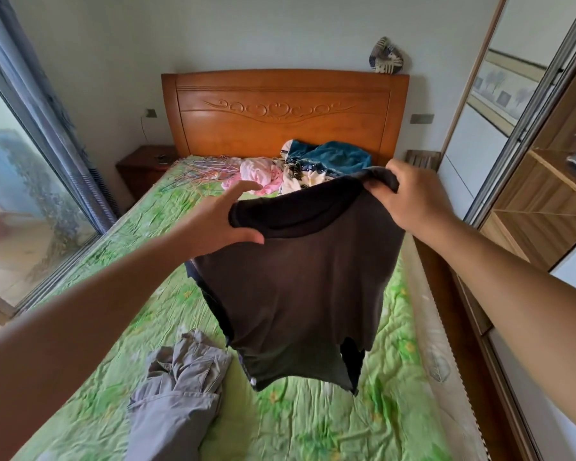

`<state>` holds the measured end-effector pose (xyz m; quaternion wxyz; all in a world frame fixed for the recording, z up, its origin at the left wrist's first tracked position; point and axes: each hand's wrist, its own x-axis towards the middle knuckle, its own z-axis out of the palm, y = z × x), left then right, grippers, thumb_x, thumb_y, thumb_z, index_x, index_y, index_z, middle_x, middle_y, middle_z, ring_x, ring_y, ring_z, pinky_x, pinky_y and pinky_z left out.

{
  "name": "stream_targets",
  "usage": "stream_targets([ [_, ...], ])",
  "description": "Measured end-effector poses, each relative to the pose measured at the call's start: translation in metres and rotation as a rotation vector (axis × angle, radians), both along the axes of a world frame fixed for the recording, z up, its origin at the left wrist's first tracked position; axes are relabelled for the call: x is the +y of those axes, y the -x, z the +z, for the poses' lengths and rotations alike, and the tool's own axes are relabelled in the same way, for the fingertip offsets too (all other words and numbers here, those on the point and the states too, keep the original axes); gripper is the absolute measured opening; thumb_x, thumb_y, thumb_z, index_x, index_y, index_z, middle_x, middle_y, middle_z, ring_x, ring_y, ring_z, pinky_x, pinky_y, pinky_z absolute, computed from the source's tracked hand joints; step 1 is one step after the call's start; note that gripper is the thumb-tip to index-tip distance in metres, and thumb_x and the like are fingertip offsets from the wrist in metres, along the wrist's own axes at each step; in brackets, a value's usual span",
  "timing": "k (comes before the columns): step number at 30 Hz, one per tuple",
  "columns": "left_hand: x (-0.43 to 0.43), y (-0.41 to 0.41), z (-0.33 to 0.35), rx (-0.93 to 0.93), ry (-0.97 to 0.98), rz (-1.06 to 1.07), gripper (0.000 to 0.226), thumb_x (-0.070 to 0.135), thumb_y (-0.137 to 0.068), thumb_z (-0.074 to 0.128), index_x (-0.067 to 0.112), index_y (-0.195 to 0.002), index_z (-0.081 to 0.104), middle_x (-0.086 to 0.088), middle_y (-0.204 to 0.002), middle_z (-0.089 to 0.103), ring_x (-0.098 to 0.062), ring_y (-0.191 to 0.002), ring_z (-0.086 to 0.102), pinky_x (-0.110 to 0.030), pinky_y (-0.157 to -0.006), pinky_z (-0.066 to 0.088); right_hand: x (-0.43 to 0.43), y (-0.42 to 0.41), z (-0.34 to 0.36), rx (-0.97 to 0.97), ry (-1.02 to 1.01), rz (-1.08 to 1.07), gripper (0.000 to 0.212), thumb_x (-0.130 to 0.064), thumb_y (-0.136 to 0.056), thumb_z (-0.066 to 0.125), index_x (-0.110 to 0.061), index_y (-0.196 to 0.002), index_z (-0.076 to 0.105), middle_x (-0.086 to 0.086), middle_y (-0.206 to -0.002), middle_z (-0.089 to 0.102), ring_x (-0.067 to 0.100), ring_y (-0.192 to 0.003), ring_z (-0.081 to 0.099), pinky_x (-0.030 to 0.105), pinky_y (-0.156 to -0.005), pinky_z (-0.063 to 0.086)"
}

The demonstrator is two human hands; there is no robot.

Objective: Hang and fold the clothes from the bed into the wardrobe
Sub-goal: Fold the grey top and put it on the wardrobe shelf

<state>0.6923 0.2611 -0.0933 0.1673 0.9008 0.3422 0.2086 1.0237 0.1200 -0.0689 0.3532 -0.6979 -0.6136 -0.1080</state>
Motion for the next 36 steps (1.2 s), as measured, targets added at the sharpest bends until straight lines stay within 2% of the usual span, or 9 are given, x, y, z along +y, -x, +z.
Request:
stream_targets([
  [3,0.001,0.011,0.014,0.211,-0.071,0.034,0.057,0.047,-0.072,0.086,0.049,-0.115,0.048,0.016,-0.094,0.063,-0.014,-0.084,0.06,-0.028,-0.067,0.043,-0.005,-0.011,-0.001,-0.136,0.035,0.01,0.05,-0.06,-0.092,0.056,-0.01,-0.088,0.058,0.011,-0.073,0.064,0.034,-0.067,0.062,0.043,-0.057,0.052],
  [6,0.0,0.025,0.019,0.265,-0.12,0.096,0.022,0.03,-0.086,0.078,0.032,-0.095,0.058,0.015,-0.076,0.058,-0.019,-0.076,0.06,-0.028,-0.06,0.039,-0.006,-0.022,-0.009,-0.18,0.083,0.002,0.06,-0.069,-0.091,0.047,-0.01,-0.099,0.06,0.014,-0.083,0.068,0.036,-0.076,0.066,0.046,-0.063,0.056],
  [8,-0.006,0.034,0.018,0.246,-0.135,0.158,0.007,0.025,-0.094,0.068,0.02,-0.097,0.064,0.015,-0.071,0.055,-0.011,-0.066,0.055,-0.024,-0.056,0.035,-0.008,-0.026,-0.016,-0.179,0.102,-0.007,0.061,-0.07,-0.09,0.047,-0.011,-0.101,0.059,0.015,-0.084,0.068,0.037,-0.077,0.066,0.047,-0.064,0.056],
  [10,-0.016,0.038,0.015,0.189,-0.114,0.252,0.01,0.024,-0.1,0.059,0.017,-0.103,0.066,0.009,-0.07,0.056,-0.007,-0.063,0.052,-0.026,-0.054,0.037,-0.014,-0.025,-0.022,-0.172,0.108,-0.012,0.06,-0.068,-0.091,0.05,-0.011,-0.107,0.06,0.018,-0.086,0.068,0.039,-0.08,0.066,0.046,-0.065,0.056],
  [15,-0.041,0.049,0.006,0.037,-0.165,0.328,0.021,0.025,-0.105,0.048,0.013,-0.109,0.066,-0.014,-0.082,0.066,-0.031,-0.068,0.059,-0.039,-0.063,0.051,-0.034,-0.013,-0.027,-0.187,0.107,0.017,0.04,-0.051,-0.097,0.051,-0.012,-0.106,0.057,0.017,-0.086,0.068,0.043,-0.079,0.065,0.047,-0.064,0.054],
  [24,-0.045,0.075,0.019,-0.204,-0.381,0.17,0.018,0.023,-0.104,0.047,0.015,-0.112,0.062,-0.007,-0.105,0.065,-0.029,-0.089,0.058,-0.042,-0.074,0.051,-0.091,0.02,-0.011,-0.246,-0.046,-0.064,0.028,-0.043,-0.094,0.041,-0.017,-0.097,0.051,0.014,-0.076,0.065,0.039,-0.068,0.063,0.033,-0.059,0.039],
  [28,-0.046,0.092,0.023,-0.248,-0.335,0.207,0.002,0.028,-0.103,0.049,0.027,-0.103,0.051,-0.002,-0.079,0.058,-0.02,-0.06,0.048,-0.03,-0.05,0.035,-0.114,0.041,-0.001,-0.228,-0.057,-0.108,0.028,-0.046,-0.095,0.04,-0.019,-0.095,0.049,0.013,-0.077,0.064,0.039,-0.07,0.062,0.033,-0.061,0.037],
  [31,-0.048,0.106,0.025,-0.242,-0.316,0.172,0.006,0.028,-0.104,0.049,0.024,-0.101,0.052,0.004,-0.069,0.051,-0.011,-0.056,0.045,-0.027,-0.048,0.032,-0.13,0.06,0.004,-0.219,-0.089,-0.147,0.028,-0.044,-0.096,0.042,-0.017,-0.094,0.05,0.008,-0.073,0.058,0.039,-0.069,0.061,0.032,-0.06,0.037],
  [36,-0.045,0.125,0.032,-0.205,-0.292,-0.014,0.011,0.017,-0.099,0.053,0.017,-0.099,0.063,-0.001,-0.092,0.061,-0.025,-0.081,0.056,-0.037,-0.07,0.045,-0.156,0.087,0.006,-0.261,-0.115,-0.225,0.025,-0.037,-0.096,0.049,-0.013,-0.092,0.053,0.006,-0.071,0.055,0.038,-0.064,0.058,0.03,-0.06,0.031],
])
